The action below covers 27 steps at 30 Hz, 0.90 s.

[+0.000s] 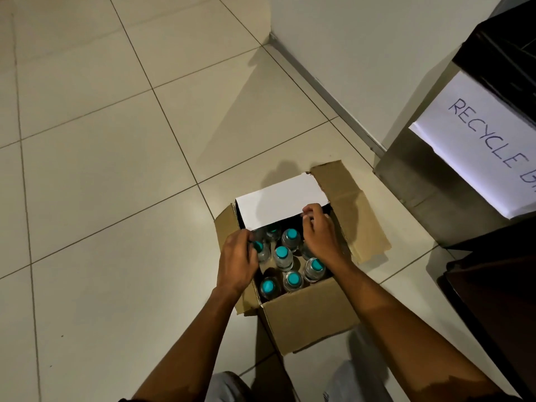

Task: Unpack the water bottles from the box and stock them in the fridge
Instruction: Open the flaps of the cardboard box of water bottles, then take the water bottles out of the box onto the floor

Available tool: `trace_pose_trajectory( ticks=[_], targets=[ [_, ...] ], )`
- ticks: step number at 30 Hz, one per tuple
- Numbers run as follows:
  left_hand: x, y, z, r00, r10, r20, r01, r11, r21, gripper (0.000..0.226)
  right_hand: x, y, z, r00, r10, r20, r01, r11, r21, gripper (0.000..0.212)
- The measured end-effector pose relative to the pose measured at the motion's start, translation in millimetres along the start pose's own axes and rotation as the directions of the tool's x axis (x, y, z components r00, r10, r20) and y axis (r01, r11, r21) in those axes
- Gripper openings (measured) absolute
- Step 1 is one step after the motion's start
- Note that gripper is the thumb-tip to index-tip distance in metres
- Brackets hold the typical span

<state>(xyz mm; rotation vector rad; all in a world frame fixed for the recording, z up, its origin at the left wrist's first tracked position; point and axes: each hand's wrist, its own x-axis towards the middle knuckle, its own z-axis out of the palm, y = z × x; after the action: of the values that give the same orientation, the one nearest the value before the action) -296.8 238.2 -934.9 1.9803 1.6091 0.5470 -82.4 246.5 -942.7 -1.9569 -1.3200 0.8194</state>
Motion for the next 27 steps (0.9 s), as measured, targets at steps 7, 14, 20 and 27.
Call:
trace_pose_trajectory(
  ticks=[7,14,20,27],
  targets=[
    [41,10,-21,0.977,0.081,-0.197,-0.098,0.992,-0.077,0.033,40,-25,-9,0.969,-0.232,-0.089,0.215,0.962,-0.166,0.029],
    [91,2,-24,0.997,0.052,0.053,-0.056,0.995,0.078,0.055,90,-35,6,0.969,-0.160,0.189,0.229,0.870,-0.437,0.064],
    [108,-19,-23,0.970,0.046,0.240,-0.066,0.995,0.075,0.051,98,-26,12,0.955,-0.031,0.294,0.187,0.834,-0.519,0.063],
    [90,-28,-22,0.987,0.078,0.143,-0.088,0.994,0.069,0.045,57,-19,16,0.963,-0.232,0.137,0.269,0.859,-0.435,0.043]
  ],
)
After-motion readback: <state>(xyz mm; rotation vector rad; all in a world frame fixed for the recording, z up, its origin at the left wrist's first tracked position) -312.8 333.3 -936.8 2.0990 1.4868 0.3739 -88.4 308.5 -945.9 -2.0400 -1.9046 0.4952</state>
